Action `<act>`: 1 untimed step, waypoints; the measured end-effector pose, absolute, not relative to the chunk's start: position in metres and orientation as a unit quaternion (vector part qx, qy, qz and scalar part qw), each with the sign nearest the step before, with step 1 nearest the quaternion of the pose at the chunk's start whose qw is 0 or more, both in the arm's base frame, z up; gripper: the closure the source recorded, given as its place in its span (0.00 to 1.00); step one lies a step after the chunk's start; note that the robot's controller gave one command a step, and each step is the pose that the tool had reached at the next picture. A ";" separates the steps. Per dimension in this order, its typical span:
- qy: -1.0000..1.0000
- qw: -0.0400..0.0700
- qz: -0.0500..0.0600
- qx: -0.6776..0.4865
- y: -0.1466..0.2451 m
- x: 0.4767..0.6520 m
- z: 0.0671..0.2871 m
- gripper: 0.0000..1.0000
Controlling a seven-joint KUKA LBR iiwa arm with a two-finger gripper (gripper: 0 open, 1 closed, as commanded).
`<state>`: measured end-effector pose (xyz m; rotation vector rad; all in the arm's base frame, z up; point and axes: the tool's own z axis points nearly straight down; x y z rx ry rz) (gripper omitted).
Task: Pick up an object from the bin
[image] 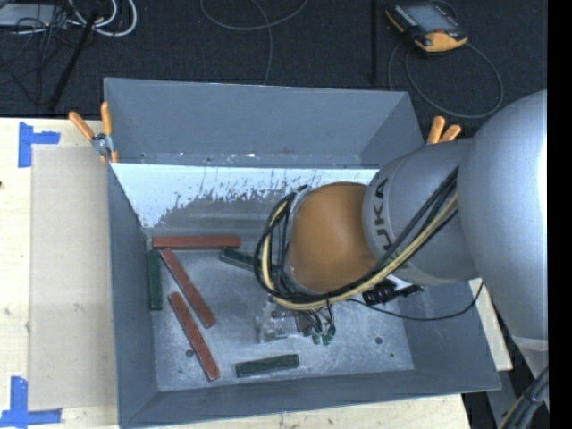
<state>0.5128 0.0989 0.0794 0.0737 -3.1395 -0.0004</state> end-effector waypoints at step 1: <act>-1.000 0.001 0.000 0.023 0.099 0.513 0.080 1.00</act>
Offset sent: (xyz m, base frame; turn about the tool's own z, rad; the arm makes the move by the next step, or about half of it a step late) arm -0.0030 0.0385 0.0054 -0.0317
